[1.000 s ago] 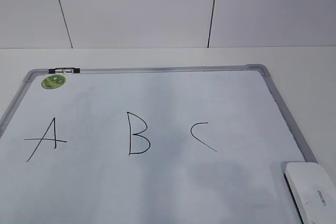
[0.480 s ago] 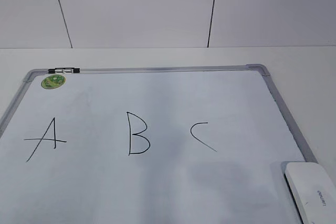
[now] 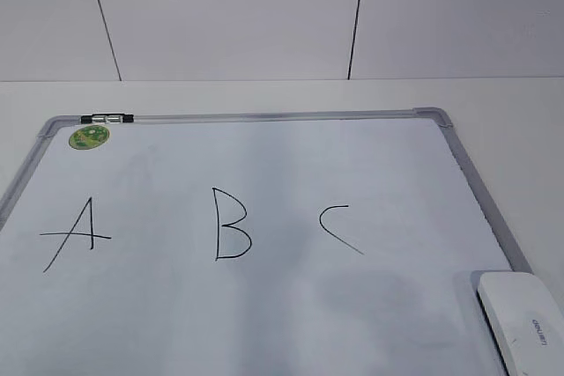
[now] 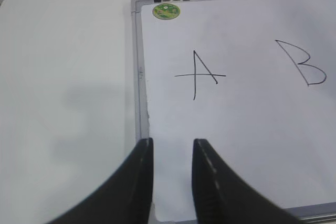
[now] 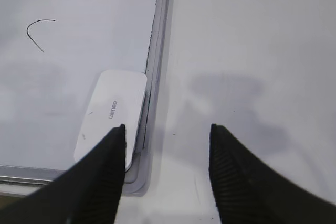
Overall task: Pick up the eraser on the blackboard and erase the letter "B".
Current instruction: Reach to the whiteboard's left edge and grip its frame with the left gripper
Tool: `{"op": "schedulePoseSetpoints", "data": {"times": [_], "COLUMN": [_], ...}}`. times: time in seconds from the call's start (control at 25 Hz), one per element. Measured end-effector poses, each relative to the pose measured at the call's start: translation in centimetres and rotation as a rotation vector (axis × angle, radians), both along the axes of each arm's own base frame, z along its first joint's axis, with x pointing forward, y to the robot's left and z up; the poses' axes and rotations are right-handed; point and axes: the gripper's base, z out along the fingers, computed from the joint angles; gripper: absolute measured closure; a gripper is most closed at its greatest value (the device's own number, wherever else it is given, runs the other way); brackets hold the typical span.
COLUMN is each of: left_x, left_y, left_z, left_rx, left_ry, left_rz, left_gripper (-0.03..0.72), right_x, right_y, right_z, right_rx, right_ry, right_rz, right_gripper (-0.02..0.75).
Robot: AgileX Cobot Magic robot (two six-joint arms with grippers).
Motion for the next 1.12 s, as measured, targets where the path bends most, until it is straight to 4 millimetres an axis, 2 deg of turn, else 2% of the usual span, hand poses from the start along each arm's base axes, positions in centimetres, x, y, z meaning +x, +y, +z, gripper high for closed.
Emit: {"op": "schedulePoseSetpoints", "data": {"times": [0.16, 0.36, 0.52, 0.68, 0.92, 1.12], "left_x": [0.0, 0.2, 1.7, 4.0, 9.3, 14.1], "left_y": [-0.1, -0.1, -0.1, 0.0, 0.3, 0.8], "left_z": [0.0, 0.1, 0.8, 2.8, 5.6, 6.1], "left_rx": [-0.015, -0.025, -0.031, -0.033, -0.034, 0.001], "left_ry": [-0.002, 0.006, 0.085, 0.173, 0.301, 0.456], "left_rz": [-0.009, -0.002, 0.002, 0.004, 0.011, 0.024], "left_gripper": [0.487, 0.482, 0.480, 0.479, 0.477, 0.473], "right_x": [0.0, 1.4, 2.6, 4.1, 6.6, 9.3], "right_y": [0.0, 0.0, 0.1, 0.2, 0.3, 0.4], "right_z": [0.1, 0.2, 0.8, 2.3, 3.6, 3.8], "right_rx": [0.000, -0.002, 0.005, 0.019, 0.058, 0.065], "right_ry": [0.000, 0.101, 0.169, 0.223, 0.382, 0.530], "right_rz": [0.000, 0.000, 0.005, -0.008, -0.050, -0.051], "right_gripper": [0.350, 0.350, 0.350, 0.350, 0.350, 0.350]}}
